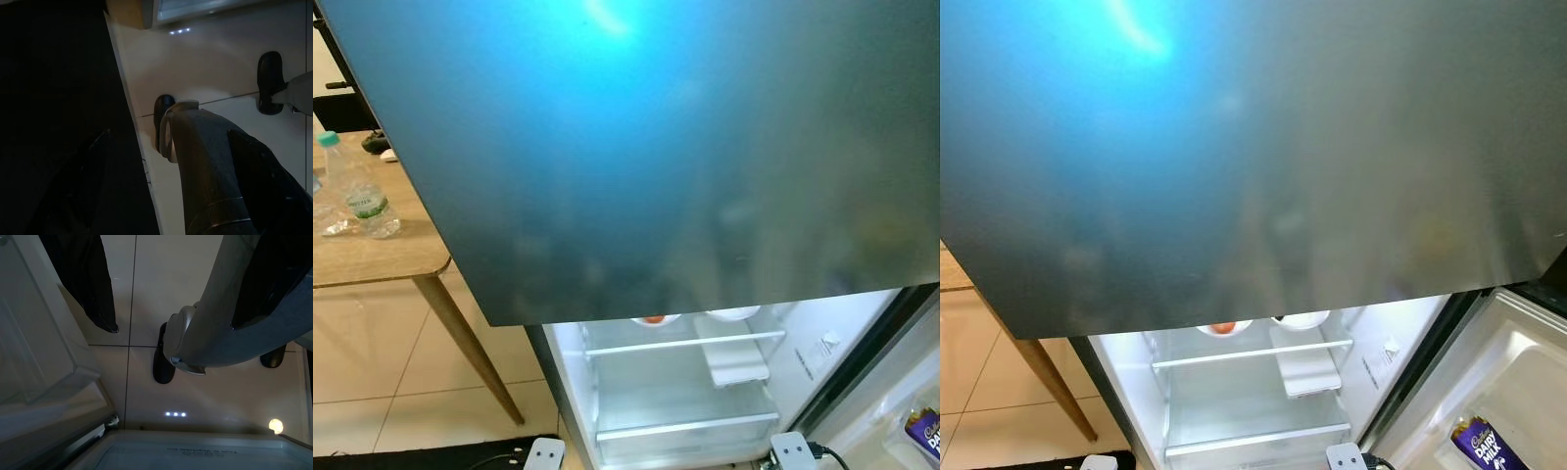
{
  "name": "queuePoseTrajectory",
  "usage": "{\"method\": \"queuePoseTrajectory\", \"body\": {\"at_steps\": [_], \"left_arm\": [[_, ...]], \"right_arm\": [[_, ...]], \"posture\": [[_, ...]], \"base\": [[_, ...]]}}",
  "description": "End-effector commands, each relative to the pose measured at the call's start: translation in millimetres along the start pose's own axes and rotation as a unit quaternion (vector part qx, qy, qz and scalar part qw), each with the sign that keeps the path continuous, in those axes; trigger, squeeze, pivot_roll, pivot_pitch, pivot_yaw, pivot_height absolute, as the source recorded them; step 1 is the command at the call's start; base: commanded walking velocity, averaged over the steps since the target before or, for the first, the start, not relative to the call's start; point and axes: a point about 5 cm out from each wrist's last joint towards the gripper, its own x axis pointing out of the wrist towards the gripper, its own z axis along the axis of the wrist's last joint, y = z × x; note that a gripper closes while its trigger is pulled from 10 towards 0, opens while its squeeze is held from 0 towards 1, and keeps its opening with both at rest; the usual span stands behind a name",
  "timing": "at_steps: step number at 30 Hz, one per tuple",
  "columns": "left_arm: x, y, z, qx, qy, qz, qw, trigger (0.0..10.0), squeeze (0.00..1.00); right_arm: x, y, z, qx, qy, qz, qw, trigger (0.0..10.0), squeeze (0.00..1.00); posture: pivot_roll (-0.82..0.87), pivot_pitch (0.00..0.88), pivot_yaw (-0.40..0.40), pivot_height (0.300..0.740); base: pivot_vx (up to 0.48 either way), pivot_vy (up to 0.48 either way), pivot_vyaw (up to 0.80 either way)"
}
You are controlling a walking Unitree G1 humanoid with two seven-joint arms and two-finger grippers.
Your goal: Restocking fridge
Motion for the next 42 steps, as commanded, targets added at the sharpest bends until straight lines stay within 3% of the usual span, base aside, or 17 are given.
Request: {"method": "queuePoseTrajectory", "body": {"at_steps": [1,42], "left_arm": [[-0.9,1.7,-5.4,0.008,0.011,0.003,1.0,10.0,0.0],[-1.0,1.5,-7.0,0.022,0.016,0.002,1.0,10.0,0.0]], "right_arm": [[0.3,6.9,-4.5,0.0,0.007,0.009,1.0,10.0,0.0],[-0.4,7.7,-9.2,0.005,0.012,0.008,1.0,10.0,0.0]], "posture": [[-0.04,0.0,0.001,0.74],[-0.05,0.0,0.008,0.74]], "base": [[-0.319,0.0,0.0],[-0.345,0.0,0.0]]}}
